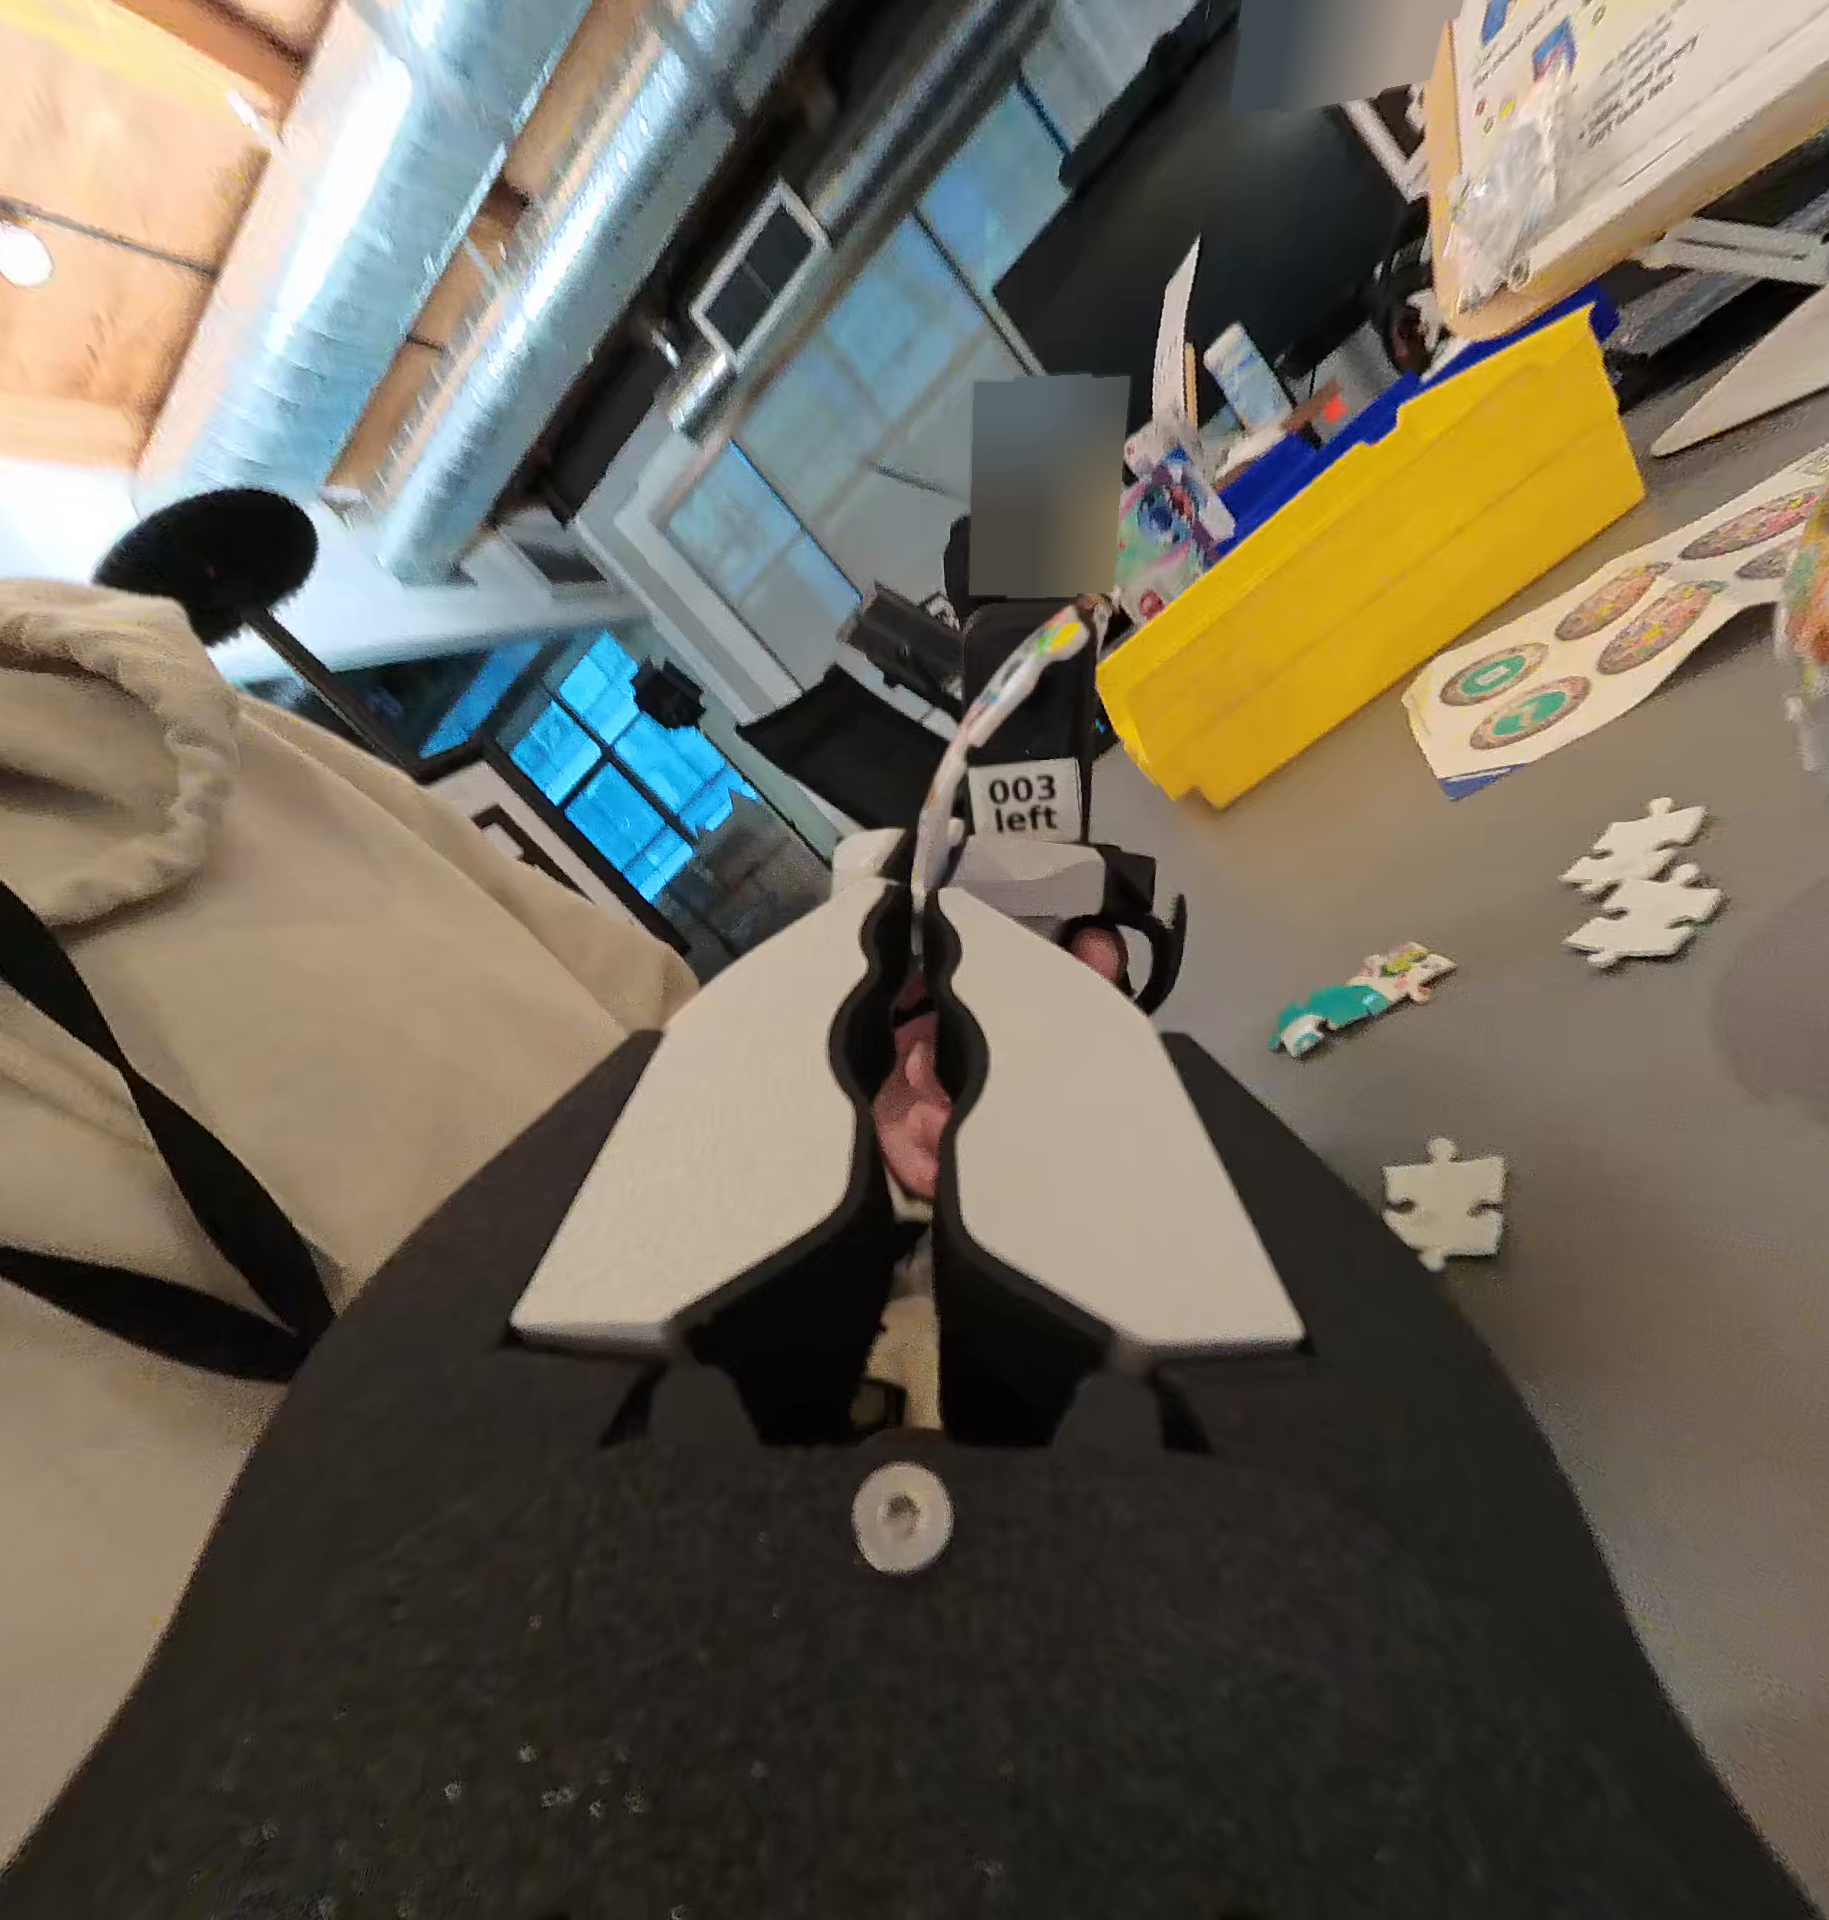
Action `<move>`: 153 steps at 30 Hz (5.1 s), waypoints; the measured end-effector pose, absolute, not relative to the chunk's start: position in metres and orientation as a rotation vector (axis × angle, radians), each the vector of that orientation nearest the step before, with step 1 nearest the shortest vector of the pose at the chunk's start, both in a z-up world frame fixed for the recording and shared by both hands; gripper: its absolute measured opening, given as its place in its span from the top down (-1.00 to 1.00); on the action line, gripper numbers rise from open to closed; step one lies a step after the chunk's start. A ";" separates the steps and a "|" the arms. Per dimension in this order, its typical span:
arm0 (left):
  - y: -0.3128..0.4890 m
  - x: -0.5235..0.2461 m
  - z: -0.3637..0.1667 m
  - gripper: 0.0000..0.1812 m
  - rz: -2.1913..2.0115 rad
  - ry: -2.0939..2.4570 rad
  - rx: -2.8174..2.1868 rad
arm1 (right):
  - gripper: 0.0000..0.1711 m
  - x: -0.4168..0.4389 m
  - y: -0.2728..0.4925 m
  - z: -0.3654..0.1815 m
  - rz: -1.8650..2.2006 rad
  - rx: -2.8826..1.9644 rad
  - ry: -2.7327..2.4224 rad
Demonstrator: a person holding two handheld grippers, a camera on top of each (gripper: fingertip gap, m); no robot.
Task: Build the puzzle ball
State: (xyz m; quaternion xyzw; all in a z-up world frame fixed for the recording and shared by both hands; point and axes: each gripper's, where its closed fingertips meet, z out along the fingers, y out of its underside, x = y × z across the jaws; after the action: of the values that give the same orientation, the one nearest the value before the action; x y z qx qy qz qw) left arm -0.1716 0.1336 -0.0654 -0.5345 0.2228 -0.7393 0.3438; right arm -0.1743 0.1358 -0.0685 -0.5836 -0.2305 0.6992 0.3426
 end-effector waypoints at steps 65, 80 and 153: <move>0.199 -0.167 -0.063 0.82 -1.874 0.555 -1.581 | 0.98 -0.166 0.187 -0.082 1.859 -1.150 -0.049; 0.201 -0.156 -0.068 0.78 -1.834 0.570 -1.676 | 0.98 -0.158 0.189 -0.077 1.880 -1.083 -0.026; 0.299 -0.222 -0.172 -0.14 -0.752 1.328 -1.954 | -0.16 -0.086 0.269 -0.167 0.551 -1.900 -1.152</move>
State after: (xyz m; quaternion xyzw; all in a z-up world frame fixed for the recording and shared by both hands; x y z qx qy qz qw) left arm -0.2215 0.2995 -0.1721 -0.7452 0.5067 -0.2867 0.3252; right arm -0.0856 0.2695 -0.1673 -0.7556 -0.4583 0.2194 0.4135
